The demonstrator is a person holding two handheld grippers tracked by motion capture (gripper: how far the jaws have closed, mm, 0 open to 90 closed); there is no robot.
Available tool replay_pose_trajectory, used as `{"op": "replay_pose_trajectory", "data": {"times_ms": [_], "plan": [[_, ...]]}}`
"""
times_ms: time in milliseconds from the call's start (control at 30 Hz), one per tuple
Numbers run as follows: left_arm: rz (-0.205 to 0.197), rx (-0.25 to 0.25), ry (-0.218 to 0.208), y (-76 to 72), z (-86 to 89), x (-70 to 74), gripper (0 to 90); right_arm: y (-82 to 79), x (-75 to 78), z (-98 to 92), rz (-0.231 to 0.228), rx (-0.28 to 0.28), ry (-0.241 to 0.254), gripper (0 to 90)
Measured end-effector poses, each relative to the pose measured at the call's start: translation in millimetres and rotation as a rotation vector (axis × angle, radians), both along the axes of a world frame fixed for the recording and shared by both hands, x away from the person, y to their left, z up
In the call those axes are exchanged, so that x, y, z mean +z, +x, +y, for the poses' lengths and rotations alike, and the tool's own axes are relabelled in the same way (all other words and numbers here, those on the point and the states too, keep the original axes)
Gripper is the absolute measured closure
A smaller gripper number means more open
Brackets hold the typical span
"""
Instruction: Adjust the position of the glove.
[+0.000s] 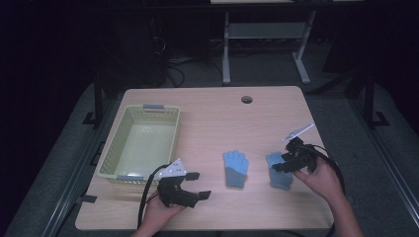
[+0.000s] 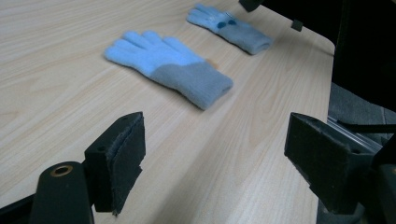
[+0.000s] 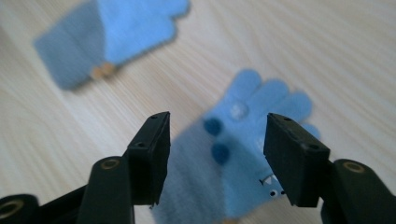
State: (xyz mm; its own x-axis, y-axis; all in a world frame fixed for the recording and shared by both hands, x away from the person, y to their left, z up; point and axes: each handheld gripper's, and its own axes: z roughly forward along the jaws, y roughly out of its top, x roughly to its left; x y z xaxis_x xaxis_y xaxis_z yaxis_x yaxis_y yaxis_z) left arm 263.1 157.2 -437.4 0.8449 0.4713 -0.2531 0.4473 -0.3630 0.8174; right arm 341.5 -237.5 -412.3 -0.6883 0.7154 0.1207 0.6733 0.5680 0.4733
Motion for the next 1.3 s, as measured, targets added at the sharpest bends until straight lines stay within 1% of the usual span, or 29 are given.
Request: {"op": "replay_pose_trajectory", "data": {"times_ms": [67,167,200,300,333,367,400,433,500,533,567,600,667,800,833,933,1033,1067,1233,1300], "plan": [[0.003,0.005,-0.004,-0.1,0.2,0.2,20.2,2.7,-5.6,0.9,0.019,0.004,-0.026,44.7],[0.001,0.003,-0.005,0.5,0.4,0.1,20.2,5.7,-12.2,3.0,0.049,0.013,-0.041,48.2],[0.001,0.003,-0.004,0.6,0.3,0.0,20.2,5.7,-12.2,3.0,0.049,0.013,-0.041,48.2],[0.005,0.000,-0.002,0.5,-0.3,-0.6,20.3,9.2,-21.2,5.6,0.081,0.019,-0.085,52.0],[0.004,-0.002,-0.001,0.3,-0.4,-0.7,20.3,9.8,-23.9,6.2,0.092,0.013,-0.095,52.6],[0.004,-0.002,-0.001,0.3,-0.4,-0.7,20.3,9.8,-23.9,6.2,0.092,0.013,-0.095,52.6],[0.003,-0.001,-0.001,0.0,-0.3,-0.5,20.3,10.8,-29.3,6.6,0.107,0.013,-0.114,54.5],[0.003,-0.001,-0.001,0.0,-0.3,-0.5,20.3,10.8,-29.3,6.6,0.107,0.013,-0.114,54.5],[0.003,-0.001,-0.002,-0.2,-0.4,-0.4,20.3,10.0,-30.0,6.7,0.091,0.012,-0.118,56.1],[0.005,-0.002,-0.002,-0.4,-1.2,-0.5,20.3,8.8,-30.2,8.2,0.076,0.014,-0.136,57.6],[0.005,-0.002,-0.002,-0.4,-1.2,-0.5,20.3,8.8,-30.2,8.2,0.076,0.014,-0.136,57.6],[0.004,-0.002,-0.005,-0.9,-2.4,-0.9,20.3,7.9,-29.9,10.2,0.072,0.010,-0.153,59.7],[0.005,-0.002,-0.006,-1.6,-2.9,-1.0,20.3,8.2,-29.8,11.6,0.068,0.010,-0.164,62.1],[0.002,-0.002,-0.004,-1.5,-2.3,-1.3,20.4,9.4,-29.7,11.0,0.065,0.005,-0.164,68.9],[0.002,-0.002,-0.004,-1.5,-2.3,-1.3,20.4,9.4,-29.7,11.0,0.065,0.005,-0.164,68.9],[0.007,0.004,-0.007,-1.1,-2.0,-1.2,20.4,10.7,-29.7,8.5,0.068,-0.002,-0.151,76.1],[0.008,0.005,-0.009,-1.1,-2.2,-1.2,20.4,11.3,-29.9,7.0,0.073,-0.019,-0.141,79.4],[0.006,0.004,-0.007,-1.4,-2.3,-1.5,20.4,11.4,-30.0,6.0,0.076,-0.028,-0.130,81.1],[0.002,0.000,-0.002,-1.3,-1.9,-1.5,20.5,9.7,-28.7,5.3,0.076,-0.046,-0.120,82.2],[0.002,0.001,-0.004,-0.9,-1.3,-1.3,20.4,9.1,-28.2,5.5,0.075,-0.045,-0.117,82.3]]}}
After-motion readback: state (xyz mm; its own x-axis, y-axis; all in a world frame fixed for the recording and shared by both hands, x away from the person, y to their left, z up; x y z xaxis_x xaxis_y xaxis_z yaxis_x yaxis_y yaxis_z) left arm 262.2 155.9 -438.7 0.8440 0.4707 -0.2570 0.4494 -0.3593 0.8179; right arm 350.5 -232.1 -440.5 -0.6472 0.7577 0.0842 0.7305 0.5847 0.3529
